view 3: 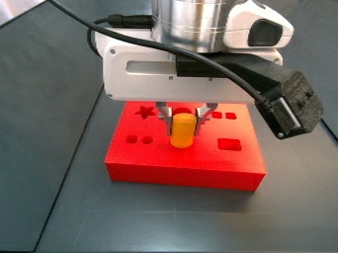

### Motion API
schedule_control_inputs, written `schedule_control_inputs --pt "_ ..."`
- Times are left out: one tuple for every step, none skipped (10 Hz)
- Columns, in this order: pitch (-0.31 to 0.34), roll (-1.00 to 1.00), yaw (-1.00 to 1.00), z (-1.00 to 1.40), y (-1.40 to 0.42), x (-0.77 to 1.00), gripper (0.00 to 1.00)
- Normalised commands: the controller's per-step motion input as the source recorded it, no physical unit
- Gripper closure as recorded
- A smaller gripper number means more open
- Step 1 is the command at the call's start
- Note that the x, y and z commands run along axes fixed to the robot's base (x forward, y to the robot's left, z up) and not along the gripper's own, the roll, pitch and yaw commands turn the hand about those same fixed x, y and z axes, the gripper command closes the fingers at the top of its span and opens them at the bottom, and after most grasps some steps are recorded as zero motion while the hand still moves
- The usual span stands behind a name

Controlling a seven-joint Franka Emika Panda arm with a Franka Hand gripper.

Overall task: Pick up the oval object. Move up. Place the oval object on the fixture. Regrasp the oval object. Move to above the board. Insert the oval object.
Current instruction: Insert the oval object.

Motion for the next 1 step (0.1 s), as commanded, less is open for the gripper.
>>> schedule_control_inputs --pt "-0.190 -0.04 0.00 -0.23 0.00 0.00 1.00"
